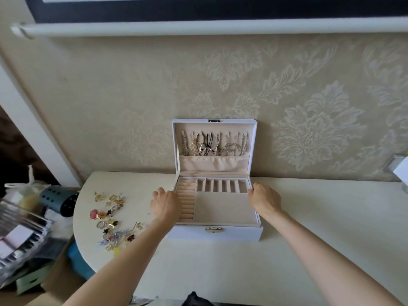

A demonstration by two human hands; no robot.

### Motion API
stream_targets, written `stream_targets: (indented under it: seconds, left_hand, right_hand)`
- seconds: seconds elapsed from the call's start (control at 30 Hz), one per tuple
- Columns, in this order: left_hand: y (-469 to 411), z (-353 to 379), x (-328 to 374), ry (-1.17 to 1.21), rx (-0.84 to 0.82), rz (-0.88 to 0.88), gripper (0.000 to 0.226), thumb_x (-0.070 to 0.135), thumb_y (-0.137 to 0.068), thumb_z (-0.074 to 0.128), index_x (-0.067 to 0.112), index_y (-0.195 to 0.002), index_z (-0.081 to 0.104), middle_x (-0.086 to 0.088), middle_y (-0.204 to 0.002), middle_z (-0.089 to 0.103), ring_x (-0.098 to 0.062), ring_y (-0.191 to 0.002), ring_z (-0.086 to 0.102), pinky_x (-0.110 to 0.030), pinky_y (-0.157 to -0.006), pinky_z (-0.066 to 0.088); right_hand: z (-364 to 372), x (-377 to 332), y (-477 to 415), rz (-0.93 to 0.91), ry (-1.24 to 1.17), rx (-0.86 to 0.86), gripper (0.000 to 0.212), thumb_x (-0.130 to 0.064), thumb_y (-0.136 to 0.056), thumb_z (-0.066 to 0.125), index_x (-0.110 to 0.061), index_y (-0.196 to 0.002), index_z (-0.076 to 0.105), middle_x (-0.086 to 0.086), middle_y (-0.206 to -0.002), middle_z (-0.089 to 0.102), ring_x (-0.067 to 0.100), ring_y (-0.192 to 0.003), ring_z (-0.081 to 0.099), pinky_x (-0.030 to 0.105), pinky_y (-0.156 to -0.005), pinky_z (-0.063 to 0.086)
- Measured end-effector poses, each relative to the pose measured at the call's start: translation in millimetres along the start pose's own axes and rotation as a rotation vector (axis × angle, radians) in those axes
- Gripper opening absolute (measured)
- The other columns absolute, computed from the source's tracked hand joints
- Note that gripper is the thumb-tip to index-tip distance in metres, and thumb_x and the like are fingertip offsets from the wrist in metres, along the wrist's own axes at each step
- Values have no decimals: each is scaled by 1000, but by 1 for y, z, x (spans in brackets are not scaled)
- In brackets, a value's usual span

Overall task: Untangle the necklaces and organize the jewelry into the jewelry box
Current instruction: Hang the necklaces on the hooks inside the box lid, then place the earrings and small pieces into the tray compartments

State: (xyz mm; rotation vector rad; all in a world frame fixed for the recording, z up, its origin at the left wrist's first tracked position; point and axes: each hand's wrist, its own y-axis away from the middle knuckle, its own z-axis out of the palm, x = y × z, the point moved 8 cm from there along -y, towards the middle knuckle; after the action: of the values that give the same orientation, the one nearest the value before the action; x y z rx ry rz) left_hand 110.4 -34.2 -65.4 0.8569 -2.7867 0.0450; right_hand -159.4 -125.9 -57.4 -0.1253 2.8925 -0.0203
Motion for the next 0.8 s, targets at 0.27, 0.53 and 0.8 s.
stream_targets:
  seconds: [0.27,0.53,0.8]
  left_hand:
    - [25,1,1,-5,-19,3,34,17,-100,33,7,-122,58,-9,-125,47,-27,-119,41,-33,-90,38]
    - [40,3,-3,105,-23,33,33,17,-100,33,5,-120,56,-12,-125,45,-28,-116,42,-36,-89,38]
    - [60,-8,-10,428,144,168,33,16,-94,48,9,-127,45,-7,-125,47,-25,-111,47,-33,-83,40]
  right_hand:
    - [-1,15,19,14,29,-10,30,-22,-99,34,-4,-102,57,14,-109,64,32,-100,59,30,-69,38]
    - [-19,6,38,28,39,74,23,-18,-96,41,-5,-113,50,16,-117,57,35,-103,59,34,-74,42]
    - [-13,-83,53,-361,-96,-139,23,-13,-93,48,-17,-113,57,-2,-117,53,20,-107,54,24,-75,36]
